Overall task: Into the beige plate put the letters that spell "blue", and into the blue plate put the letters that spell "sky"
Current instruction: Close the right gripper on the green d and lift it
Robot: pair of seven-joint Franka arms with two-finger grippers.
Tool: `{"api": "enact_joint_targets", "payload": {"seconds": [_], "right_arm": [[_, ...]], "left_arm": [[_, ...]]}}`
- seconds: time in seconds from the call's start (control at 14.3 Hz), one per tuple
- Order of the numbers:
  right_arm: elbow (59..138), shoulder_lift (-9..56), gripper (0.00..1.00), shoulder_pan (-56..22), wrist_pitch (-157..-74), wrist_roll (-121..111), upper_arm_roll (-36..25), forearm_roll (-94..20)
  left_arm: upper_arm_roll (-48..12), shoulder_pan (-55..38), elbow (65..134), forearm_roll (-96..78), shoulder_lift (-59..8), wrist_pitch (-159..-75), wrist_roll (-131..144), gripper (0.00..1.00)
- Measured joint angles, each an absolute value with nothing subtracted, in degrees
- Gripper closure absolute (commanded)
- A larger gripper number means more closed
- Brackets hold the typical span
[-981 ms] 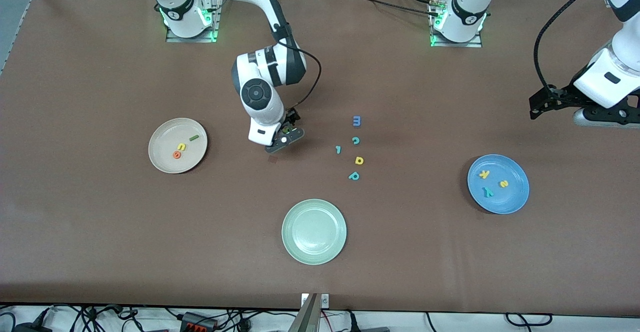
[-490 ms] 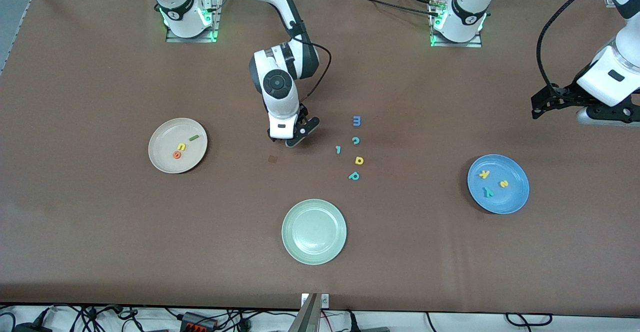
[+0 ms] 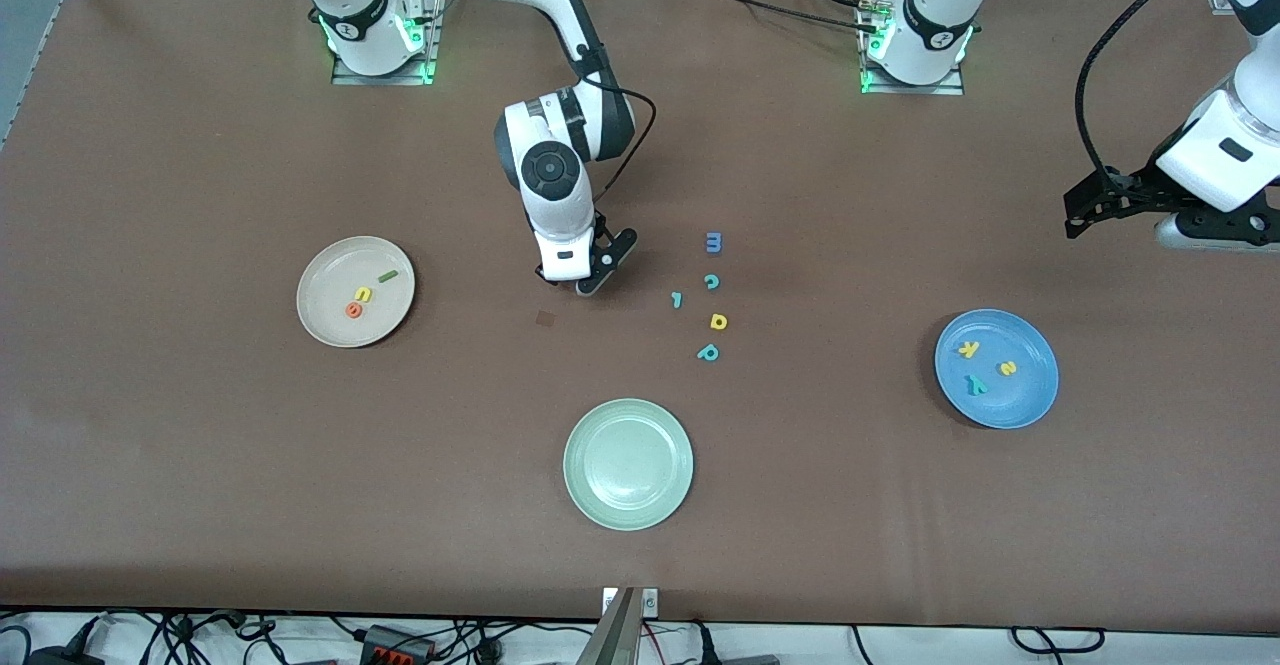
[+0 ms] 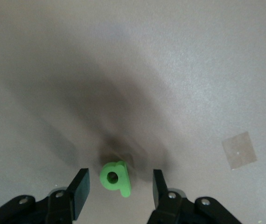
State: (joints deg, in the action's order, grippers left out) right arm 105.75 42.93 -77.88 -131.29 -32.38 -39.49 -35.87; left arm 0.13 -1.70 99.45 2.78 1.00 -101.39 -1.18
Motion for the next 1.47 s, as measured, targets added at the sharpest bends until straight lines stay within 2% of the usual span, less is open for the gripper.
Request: {"api": "enact_joint_targets", "payload": {"seconds": [0.14, 0.35, 1.12, 1.47], "right_arm": [[106.10, 43.01, 0.37, -77.91, -131.29, -33.54, -39.49, -35.85], [106.43, 43.07, 0.44, -77.93, -131.29, -34.93, -39.49, -35.84], [106.26, 43.06, 0.46, -78.22, -131.47, -36.15, -39.49, -35.67], [106.26, 43.06, 0.56, -78.23, -131.58, -36.26, -39.49, -35.67]], "left_arm": [[0.13, -1.70, 99.42, 2.78, 1.00, -101.39, -1.20, 0.00], [0.13, -1.70, 99.40, 2.78, 1.00, -101.39, -1.20, 0.00], [-0.03, -1.72, 99.40, 2.74, 0.78, -101.38, -1.25, 0.00], [-0.06, -1.72, 99.40, 2.74, 0.78, -101.38, -1.28, 0.00]]}}
